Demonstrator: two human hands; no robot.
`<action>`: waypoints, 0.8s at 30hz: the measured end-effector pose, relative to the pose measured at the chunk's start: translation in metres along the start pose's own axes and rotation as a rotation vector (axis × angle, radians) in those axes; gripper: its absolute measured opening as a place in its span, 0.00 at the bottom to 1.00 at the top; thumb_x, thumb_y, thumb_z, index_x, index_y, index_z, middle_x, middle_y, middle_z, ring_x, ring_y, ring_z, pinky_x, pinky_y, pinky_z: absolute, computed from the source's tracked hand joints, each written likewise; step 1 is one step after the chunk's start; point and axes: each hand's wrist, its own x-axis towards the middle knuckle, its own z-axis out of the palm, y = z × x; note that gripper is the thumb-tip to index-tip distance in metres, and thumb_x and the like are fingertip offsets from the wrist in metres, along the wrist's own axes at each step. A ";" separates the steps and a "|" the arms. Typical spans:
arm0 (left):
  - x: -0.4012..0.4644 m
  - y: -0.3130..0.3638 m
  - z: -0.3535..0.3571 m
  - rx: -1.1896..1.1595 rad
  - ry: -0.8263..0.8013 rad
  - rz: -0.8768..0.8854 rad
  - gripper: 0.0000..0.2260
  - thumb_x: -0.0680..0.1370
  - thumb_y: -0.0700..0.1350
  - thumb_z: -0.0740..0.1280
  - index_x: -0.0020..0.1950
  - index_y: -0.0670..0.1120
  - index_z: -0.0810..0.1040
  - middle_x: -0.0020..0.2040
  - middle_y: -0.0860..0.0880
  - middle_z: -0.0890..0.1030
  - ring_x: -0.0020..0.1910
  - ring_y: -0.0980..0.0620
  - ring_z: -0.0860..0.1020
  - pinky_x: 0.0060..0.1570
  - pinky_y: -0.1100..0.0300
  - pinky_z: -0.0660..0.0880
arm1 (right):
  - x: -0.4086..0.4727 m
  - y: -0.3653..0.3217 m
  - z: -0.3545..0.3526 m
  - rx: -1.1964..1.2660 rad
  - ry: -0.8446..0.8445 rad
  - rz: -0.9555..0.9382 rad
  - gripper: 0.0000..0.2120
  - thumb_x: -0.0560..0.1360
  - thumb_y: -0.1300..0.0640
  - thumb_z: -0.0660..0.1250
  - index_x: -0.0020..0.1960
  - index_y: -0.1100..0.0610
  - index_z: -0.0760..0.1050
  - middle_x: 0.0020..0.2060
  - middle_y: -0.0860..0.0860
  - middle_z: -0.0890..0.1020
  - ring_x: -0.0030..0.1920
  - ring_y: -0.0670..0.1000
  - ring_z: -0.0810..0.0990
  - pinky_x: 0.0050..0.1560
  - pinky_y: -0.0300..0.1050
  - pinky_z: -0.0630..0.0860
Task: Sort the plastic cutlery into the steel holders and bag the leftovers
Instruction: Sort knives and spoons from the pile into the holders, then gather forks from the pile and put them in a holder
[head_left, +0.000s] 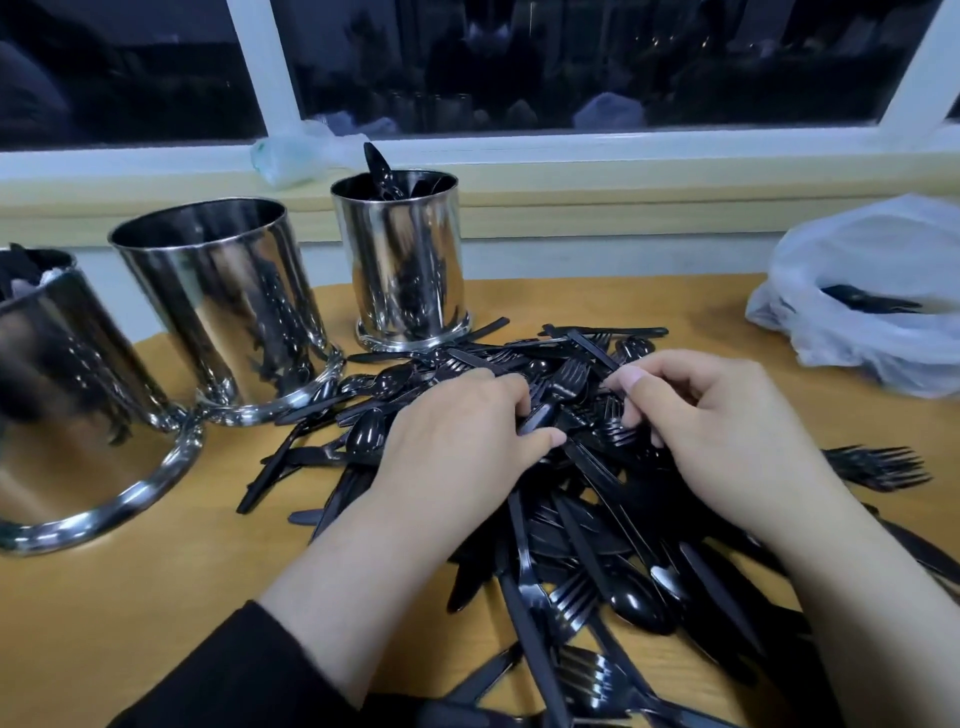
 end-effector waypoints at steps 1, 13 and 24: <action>0.001 -0.001 0.001 0.005 0.003 -0.001 0.17 0.77 0.68 0.65 0.53 0.56 0.76 0.42 0.57 0.72 0.47 0.52 0.74 0.43 0.55 0.70 | 0.000 0.000 0.000 -0.002 -0.010 -0.002 0.12 0.79 0.48 0.65 0.43 0.51 0.83 0.33 0.50 0.83 0.36 0.61 0.78 0.40 0.52 0.77; -0.002 -0.007 0.005 -0.146 0.046 -0.033 0.10 0.80 0.61 0.67 0.46 0.56 0.73 0.39 0.56 0.72 0.41 0.56 0.73 0.38 0.56 0.66 | -0.005 -0.008 0.002 -0.003 -0.061 0.038 0.13 0.79 0.47 0.66 0.38 0.49 0.80 0.29 0.48 0.80 0.30 0.53 0.76 0.29 0.41 0.69; -0.014 -0.003 -0.003 -0.521 0.187 0.034 0.07 0.79 0.58 0.67 0.45 0.56 0.77 0.39 0.60 0.81 0.40 0.60 0.77 0.40 0.65 0.70 | -0.005 -0.013 0.006 0.265 -0.174 0.225 0.17 0.77 0.42 0.69 0.42 0.54 0.84 0.33 0.52 0.85 0.27 0.50 0.73 0.33 0.45 0.71</action>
